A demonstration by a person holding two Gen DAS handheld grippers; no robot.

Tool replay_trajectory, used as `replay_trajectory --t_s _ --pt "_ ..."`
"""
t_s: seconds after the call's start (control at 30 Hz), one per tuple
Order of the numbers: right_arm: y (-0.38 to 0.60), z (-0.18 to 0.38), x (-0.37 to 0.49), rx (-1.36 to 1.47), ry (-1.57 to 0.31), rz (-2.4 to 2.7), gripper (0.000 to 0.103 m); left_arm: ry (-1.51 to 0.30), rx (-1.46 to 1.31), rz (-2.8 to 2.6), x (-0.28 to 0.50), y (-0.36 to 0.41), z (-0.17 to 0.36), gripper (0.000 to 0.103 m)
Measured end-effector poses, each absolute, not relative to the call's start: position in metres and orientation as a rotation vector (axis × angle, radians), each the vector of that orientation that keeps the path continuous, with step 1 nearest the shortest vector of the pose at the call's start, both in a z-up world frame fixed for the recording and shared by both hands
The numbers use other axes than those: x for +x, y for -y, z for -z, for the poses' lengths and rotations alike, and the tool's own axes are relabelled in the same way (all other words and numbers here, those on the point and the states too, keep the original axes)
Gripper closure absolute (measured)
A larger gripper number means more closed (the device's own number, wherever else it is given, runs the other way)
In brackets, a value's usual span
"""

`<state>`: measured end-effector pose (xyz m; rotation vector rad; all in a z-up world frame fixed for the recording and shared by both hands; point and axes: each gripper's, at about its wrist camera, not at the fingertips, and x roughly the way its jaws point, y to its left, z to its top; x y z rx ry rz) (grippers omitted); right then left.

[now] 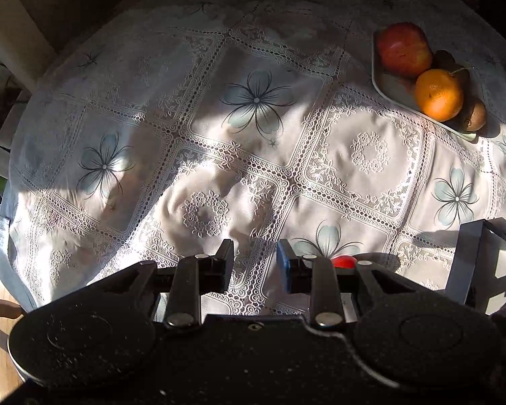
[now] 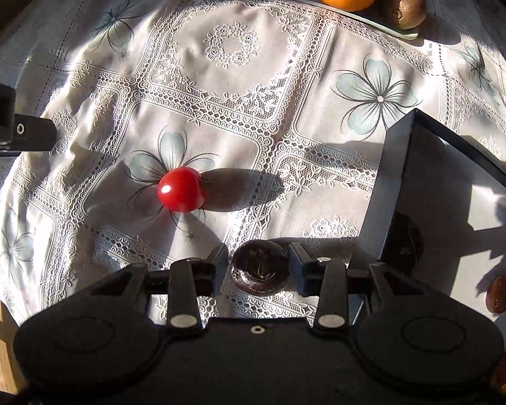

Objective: Organize fruits
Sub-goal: 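Move the right gripper to a dark round fruit while the left approaches a red apple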

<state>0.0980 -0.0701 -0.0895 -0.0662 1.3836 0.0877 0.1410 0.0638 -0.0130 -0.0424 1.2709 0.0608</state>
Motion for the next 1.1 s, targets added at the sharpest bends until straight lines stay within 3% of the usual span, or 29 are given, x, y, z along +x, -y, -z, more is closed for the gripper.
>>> replay_trajectory --t_s 0.27,0.37,0.6,0.63,0.67,0.73,0.83,0.93,1.1 --pt "0.046 0.107 0.091 -0.253 -1.358 -0.099 0.048 -1.282 -0.049 -0.071 0.144 -0.068 0.018 0.065" --pt "0.048 0.104 0.092 -0.242 -1.366 -0.129 0.059 -1.288 -0.048 -0.086 0.146 -0.07 0.021 0.065" --pt "0.063 0.082 0.097 -0.143 -1.335 -0.138 0.062 -1.305 -0.009 -0.086 0.146 -0.061 0.033 0.065" --pt "0.067 0.075 0.097 -0.116 -1.323 -0.142 0.064 -1.309 -0.005 -0.088 0.146 -0.06 0.035 0.065" --pt "0.071 0.069 0.098 -0.093 -1.318 -0.143 0.099 -1.311 -0.003 -0.088 0.146 -0.059 0.036 0.065" --pt "0.083 0.053 0.103 -0.023 -1.304 -0.143 0.1 -1.317 0.004 -0.082 0.147 -0.057 0.039 0.065" --pt "0.102 0.037 0.105 0.053 -1.268 -0.149 0.093 -1.317 0.02 -0.074 0.146 -0.05 0.044 0.065" --pt "0.115 0.031 0.108 0.151 -1.295 -0.18 0.077 -1.318 0.047 -0.033 0.144 -0.04 0.048 0.065" --pt "0.127 0.021 0.101 0.205 -1.271 -0.128 0.076 -1.34 0.071 0.077 0.142 -0.015 0.06 0.064"
